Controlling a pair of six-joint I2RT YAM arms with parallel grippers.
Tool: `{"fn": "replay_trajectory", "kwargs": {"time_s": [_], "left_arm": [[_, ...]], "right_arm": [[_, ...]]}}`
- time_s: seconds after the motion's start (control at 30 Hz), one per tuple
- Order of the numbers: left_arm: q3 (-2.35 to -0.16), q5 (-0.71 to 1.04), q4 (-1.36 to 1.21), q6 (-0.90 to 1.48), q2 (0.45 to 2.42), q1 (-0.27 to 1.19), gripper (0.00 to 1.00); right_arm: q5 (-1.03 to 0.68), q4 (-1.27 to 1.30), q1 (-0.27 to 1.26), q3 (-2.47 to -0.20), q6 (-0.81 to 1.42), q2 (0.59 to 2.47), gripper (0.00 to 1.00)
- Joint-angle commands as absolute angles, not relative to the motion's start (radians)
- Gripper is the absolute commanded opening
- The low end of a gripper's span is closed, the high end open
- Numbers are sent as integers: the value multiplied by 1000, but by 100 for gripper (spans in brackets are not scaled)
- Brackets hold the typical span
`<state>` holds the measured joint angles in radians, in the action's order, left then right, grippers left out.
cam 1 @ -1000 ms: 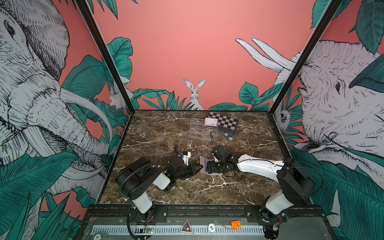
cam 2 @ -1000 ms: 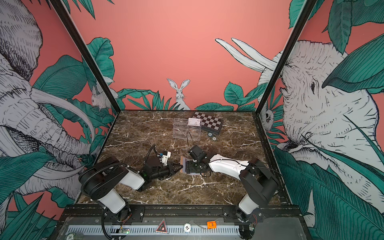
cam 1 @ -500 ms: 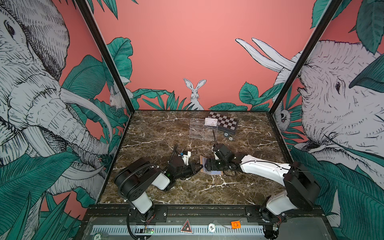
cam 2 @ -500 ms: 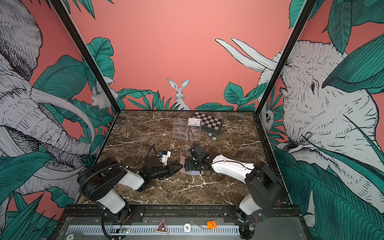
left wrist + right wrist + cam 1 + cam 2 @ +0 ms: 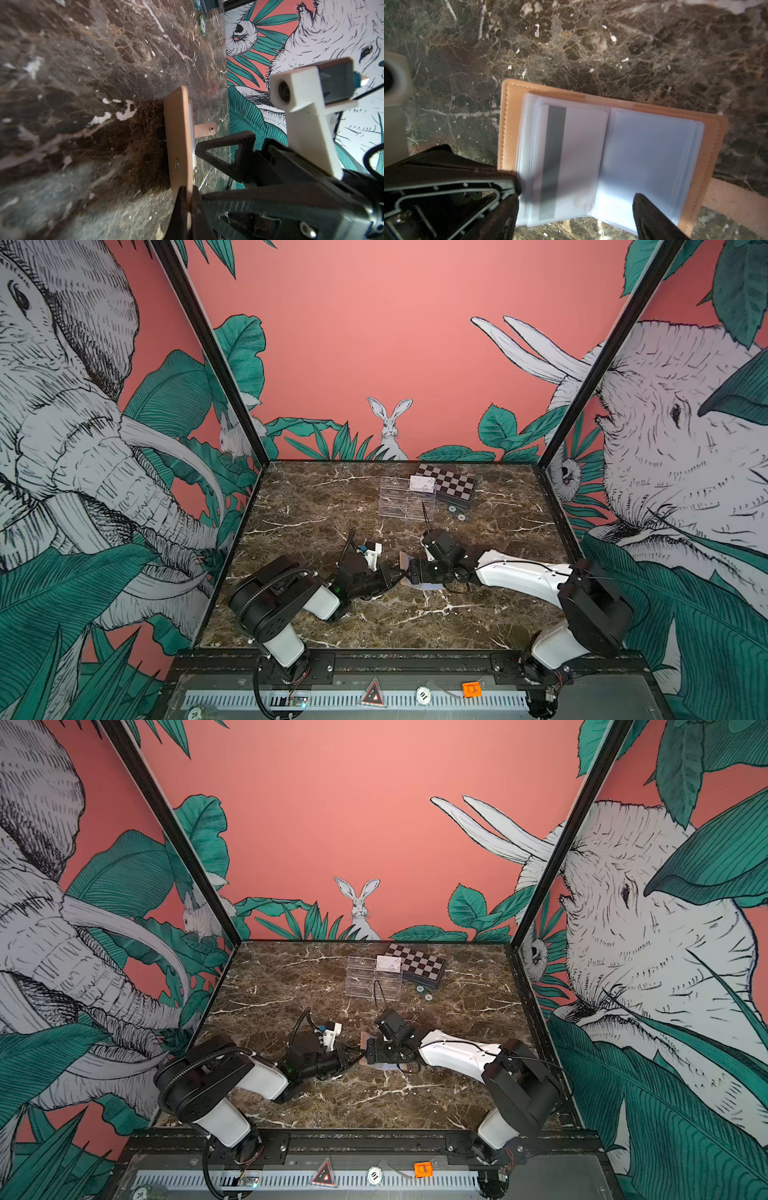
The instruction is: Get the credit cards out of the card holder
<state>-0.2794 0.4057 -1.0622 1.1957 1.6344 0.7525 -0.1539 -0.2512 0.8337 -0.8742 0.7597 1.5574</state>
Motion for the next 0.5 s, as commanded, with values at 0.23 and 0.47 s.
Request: {"fn": "replay_trajectory", "kwargs": {"time_s": [0.23, 0.47], "left_arm": [[-282, 406, -1078, 1183, 1598, 762, 0], [-288, 407, -1072, 1180, 1594, 763, 0]], "right_arm": [[-137, -259, 842, -863, 764, 1592, 83], [-133, -267, 842, -869, 761, 1592, 82]]}}
